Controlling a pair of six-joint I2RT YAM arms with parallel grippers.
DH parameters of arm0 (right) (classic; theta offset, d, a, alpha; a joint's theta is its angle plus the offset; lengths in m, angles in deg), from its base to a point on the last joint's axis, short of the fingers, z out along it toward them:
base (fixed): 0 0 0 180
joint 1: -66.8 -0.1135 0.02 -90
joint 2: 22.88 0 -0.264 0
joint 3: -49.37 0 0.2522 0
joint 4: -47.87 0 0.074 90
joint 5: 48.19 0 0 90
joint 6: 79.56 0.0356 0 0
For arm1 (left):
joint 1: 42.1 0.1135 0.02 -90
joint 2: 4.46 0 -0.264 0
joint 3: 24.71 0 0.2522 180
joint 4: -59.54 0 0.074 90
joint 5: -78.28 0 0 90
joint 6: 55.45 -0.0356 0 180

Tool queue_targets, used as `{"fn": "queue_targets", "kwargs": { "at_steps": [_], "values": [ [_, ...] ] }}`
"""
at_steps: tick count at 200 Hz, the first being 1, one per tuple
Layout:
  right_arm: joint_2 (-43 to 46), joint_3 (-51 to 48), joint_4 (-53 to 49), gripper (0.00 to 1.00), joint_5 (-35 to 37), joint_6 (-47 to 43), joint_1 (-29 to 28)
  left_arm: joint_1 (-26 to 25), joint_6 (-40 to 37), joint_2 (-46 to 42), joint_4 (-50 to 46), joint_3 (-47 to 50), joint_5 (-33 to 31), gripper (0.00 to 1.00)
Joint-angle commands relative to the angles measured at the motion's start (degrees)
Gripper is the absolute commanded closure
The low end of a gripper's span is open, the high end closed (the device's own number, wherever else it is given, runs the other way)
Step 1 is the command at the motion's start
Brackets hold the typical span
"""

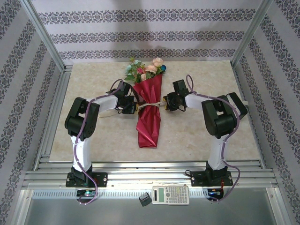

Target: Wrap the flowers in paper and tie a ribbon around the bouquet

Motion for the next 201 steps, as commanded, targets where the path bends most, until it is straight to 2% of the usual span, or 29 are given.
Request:
{"fn": "queue_targets", "kwargs": {
  "at_steps": [1, 13, 47, 88, 117, 151, 201],
  "values": [
    [-2.08, 1.80, 4.42, 0.86, 0.97, 2.00, -0.76, 0.00, 1.03, -0.07, 1.72, 1.86, -0.10, 1.00],
    [-2.12, 1.16, 6.14, 1.00, 1.11, 2.93, -0.81, 0.26, 1.10, -0.40, 2.47, 2.22, -0.19, 1.00],
    [-0.51, -0.95, 12.92, 1.00, 1.50, 3.51, -0.43, 1.29, 1.88, -1.74, 6.81, 4.74, -0.68, 1.00],
    [1.28, -1.39, 11.68, 1.00, -2.49, -0.05, 2.76, 3.80, 3.29, -4.31, 12.93, 9.80, -0.37, 1.00],
    [4.43, -8.51, 12.54, 1.00, -3.79, -0.92, 7.58, 8.52, 5.48, -7.84, 18.30, 17.35, -0.49, 1.00],
    [6.62, -15.22, 15.85, 1.00, -4.76, -0.57, 12.51, 14.20, 4.40, -11.91, 18.58, 22.45, -0.96, 1.00],
    [6.11, -13.47, 16.41, 1.00, -3.99, 1.28, 10.37, 13.62, 3.85, -10.81, 20.00, 20.72, 0.27, 1.00]
  ]
}}
